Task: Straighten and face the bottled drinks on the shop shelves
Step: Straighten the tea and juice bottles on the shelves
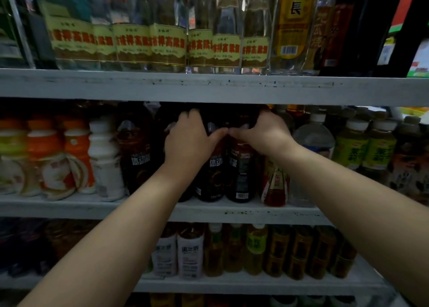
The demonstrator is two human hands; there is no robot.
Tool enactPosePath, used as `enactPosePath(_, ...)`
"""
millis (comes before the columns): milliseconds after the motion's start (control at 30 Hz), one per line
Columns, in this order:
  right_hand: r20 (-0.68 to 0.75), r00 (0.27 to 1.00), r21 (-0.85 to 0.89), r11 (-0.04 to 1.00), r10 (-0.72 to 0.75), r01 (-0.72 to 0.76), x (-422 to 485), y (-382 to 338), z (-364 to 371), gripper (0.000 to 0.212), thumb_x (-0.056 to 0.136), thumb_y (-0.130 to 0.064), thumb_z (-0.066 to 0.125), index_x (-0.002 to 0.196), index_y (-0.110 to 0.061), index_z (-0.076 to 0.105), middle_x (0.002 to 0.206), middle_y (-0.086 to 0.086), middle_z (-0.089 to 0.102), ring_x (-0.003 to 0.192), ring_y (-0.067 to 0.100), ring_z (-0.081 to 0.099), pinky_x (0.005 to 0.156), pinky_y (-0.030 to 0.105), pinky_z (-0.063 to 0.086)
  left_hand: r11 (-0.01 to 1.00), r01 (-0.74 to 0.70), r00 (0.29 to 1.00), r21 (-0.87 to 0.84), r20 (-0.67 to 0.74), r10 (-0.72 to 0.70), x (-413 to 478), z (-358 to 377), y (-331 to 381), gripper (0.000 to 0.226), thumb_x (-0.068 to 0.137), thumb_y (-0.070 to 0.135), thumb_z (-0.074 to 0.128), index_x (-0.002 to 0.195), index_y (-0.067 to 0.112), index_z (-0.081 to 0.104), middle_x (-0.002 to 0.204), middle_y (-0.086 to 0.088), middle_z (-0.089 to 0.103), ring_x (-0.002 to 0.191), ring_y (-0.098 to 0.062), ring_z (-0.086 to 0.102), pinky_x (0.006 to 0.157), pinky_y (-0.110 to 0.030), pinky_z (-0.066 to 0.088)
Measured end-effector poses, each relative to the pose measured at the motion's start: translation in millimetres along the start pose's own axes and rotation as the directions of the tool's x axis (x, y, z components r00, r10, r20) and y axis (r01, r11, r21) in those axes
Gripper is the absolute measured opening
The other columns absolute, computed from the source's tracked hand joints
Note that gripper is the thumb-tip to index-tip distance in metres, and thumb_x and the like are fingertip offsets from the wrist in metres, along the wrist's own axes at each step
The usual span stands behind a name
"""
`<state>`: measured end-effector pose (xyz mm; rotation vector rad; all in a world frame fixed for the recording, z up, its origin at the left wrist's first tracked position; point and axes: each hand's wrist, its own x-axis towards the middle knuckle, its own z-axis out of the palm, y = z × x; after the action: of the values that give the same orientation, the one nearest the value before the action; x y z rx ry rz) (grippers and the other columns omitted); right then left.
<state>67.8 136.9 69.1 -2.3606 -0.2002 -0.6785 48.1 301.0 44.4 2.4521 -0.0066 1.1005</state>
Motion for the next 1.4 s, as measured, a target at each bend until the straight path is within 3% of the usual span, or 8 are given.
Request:
enactPosePath(167, 0.048, 0.997, 0.049, 0.997, 0.055, -0.057, 4, 0, -5, 0.031, 0.065, -0.041, 0.082, 0.08, -0.025, 0.06, 0.078, -0.008, 0.064, 0.071, 0.011, 0.061, 0.061, 0.027, 0.051, 1.0, -0.02, 0.998, 0.011, 0.066, 0.019, 6, 2, 1, 0.062, 0.073, 0.059, 0.069, 0.108, 0.01, 0.055, 0.107, -0.011, 0.06, 0.097, -0.029, 0.059, 0.065, -0.033, 0.04)
enactPosePath(333, 0.125, 0.987, 0.215, 0.969, 0.096, -0.122, 2, 4, -12, 0.031, 0.074, -0.023, 0.077, 0.1, -0.016, 0.063, 0.09, 0.001, 0.067, 0.081, 0.018, 0.063, 0.062, 0.029, 0.052, 0.987, -0.022, 0.982, -0.156, 0.182, 0.05, 16, -8, -13, 0.046, 0.078, 0.049, 0.071, 0.103, 0.012, 0.057, 0.09, -0.002, 0.061, 0.075, -0.016, 0.055, 0.061, -0.029, 0.045)
enactPosePath(600, 0.158, 0.977, 0.301, 0.935, 0.144, -0.187, -6, 1, -8, 0.017, 0.083, -0.023, 0.068, 0.097, -0.017, 0.06, 0.077, 0.009, 0.069, 0.04, 0.009, 0.057, 0.037, 0.021, 0.041, 0.859, 0.149, 0.898, -0.49, 0.43, 0.09, 20, -15, -15, 0.022, 0.092, 0.033, 0.058, 0.107, 0.017, 0.056, 0.072, -0.007, 0.068, 0.048, -0.016, 0.066, 0.041, -0.024, 0.051)
enactPosePath(700, 0.06, 0.988, 0.268, 0.951, 0.145, -0.156, -7, -1, -2, 0.027, 0.074, -0.041, 0.074, 0.09, -0.022, 0.062, 0.068, 0.0, 0.068, 0.044, 0.009, 0.059, 0.038, 0.024, 0.043, 0.924, 0.06, 0.957, -0.378, 0.285, 0.054, 18, -10, -10, 0.034, 0.084, 0.054, 0.059, 0.087, 0.02, 0.06, 0.069, -0.002, 0.068, 0.054, -0.015, 0.067, 0.05, -0.031, 0.057)
enactPosePath(833, -0.018, 0.991, 0.149, 0.98, 0.134, -0.13, -6, 2, 4, 0.038, 0.062, -0.051, 0.079, 0.084, -0.025, 0.061, 0.075, -0.009, 0.066, 0.065, 0.008, 0.063, 0.055, 0.028, 0.054, 0.945, 0.004, 0.984, -0.327, 0.167, 0.054, 17, 3, -9, 0.048, 0.073, 0.059, 0.07, 0.088, 0.014, 0.06, 0.076, 0.001, 0.064, 0.065, -0.011, 0.061, 0.052, -0.026, 0.052)
enactPosePath(1133, 0.109, 0.987, 0.36, 0.921, 0.119, -0.151, -5, 7, -3, 0.038, 0.074, -0.03, 0.078, 0.106, -0.026, 0.06, 0.09, -0.011, 0.066, 0.075, 0.008, 0.063, 0.044, 0.017, 0.045, 0.921, 0.042, 0.94, -0.387, 0.327, 0.095, 25, 0, -18, 0.022, 0.082, 0.04, 0.07, 0.093, 0.031, 0.053, 0.083, 0.013, 0.058, 0.074, -0.005, 0.055, 0.062, -0.022, 0.047)
enactPosePath(1300, 0.233, 0.957, 0.294, 0.926, 0.171, -0.237, 0, 5, -13, 0.027, 0.079, -0.031, 0.073, 0.101, -0.021, 0.062, 0.078, 0.001, 0.067, 0.046, 0.007, 0.056, 0.037, 0.018, 0.04, 0.869, 0.219, 0.852, -0.443, 0.522, 0.051, 32, -11, -16, 0.017, 0.092, 0.029, 0.058, 0.106, 0.021, 0.053, 0.078, -0.006, 0.066, 0.048, -0.013, 0.064, 0.04, -0.021, 0.044)
enactPosePath(1400, 0.237, 0.958, 0.354, 0.904, 0.16, -0.238, -2, 3, -11, 0.025, 0.079, -0.03, 0.074, 0.097, -0.019, 0.062, 0.076, 0.002, 0.068, 0.039, 0.005, 0.056, 0.037, 0.019, 0.041, 0.915, 0.173, 0.901, -0.363, 0.433, 0.001, 25, -10, -10, 0.026, 0.086, 0.041, 0.063, 0.102, 0.021, 0.056, 0.073, 0.0, 0.066, 0.053, -0.013, 0.064, 0.042, -0.023, 0.047)
